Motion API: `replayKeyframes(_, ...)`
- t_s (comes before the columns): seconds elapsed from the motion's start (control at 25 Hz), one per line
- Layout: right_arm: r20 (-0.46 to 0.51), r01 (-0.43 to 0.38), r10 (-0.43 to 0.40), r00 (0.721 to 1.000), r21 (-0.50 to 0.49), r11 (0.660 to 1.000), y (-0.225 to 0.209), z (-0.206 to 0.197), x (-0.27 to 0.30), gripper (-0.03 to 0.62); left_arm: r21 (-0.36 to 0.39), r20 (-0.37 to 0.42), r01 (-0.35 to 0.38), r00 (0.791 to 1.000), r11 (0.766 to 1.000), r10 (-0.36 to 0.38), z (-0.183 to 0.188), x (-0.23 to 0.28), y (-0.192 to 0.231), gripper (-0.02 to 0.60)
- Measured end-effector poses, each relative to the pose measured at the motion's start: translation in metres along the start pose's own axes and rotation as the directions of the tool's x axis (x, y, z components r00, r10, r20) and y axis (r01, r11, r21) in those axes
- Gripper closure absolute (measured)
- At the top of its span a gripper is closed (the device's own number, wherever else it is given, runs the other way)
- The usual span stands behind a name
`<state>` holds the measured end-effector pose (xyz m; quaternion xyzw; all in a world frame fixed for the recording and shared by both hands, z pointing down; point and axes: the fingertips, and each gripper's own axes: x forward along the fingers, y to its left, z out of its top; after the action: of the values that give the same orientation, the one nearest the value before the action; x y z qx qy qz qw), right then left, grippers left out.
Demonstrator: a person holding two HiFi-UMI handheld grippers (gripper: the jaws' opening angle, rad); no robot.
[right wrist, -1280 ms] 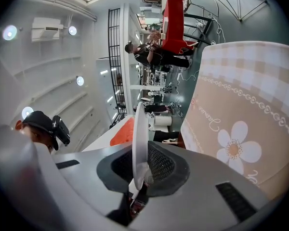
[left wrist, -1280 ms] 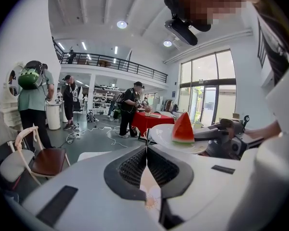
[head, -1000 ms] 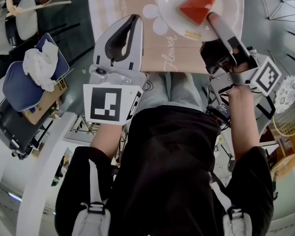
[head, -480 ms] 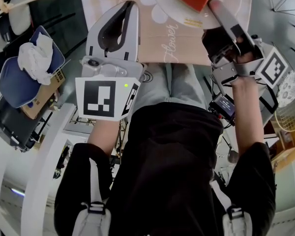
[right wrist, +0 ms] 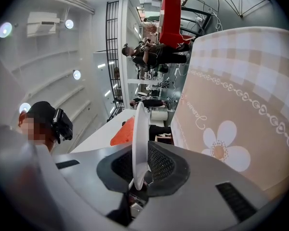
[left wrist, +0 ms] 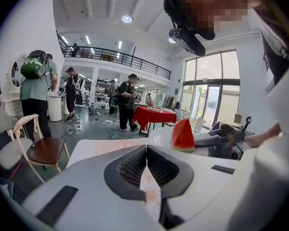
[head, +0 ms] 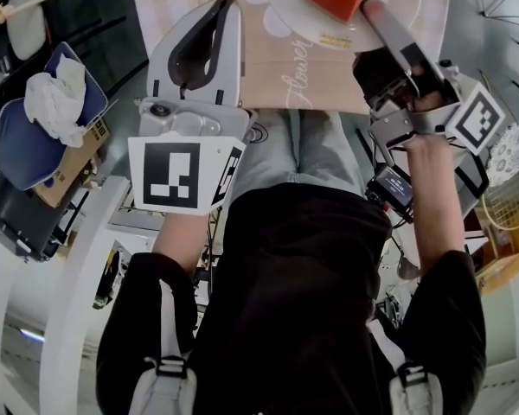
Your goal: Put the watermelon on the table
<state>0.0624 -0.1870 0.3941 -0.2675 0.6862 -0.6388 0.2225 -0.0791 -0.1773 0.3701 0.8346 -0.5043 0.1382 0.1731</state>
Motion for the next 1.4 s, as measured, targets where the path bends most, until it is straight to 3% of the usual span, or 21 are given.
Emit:
replayKeyframes(0.68,-0.033,0.054,-0.053,0.998,0.022,0.998,-0.064,-0.014,0.01,0.559,-0.025,-0.074,-0.041,0.996,0.999,0.039,-0.047,0.009,0.022,0.566)
replayKeyframes(1.4,-0.074,0.115,-0.11,0.991,0.063,0.991,-0.136,-0.036,0.01,0.559,-0.071,-0.154,-0.045,0.987,0.996,0.034,-0.109,0.025,0.029,0.566)
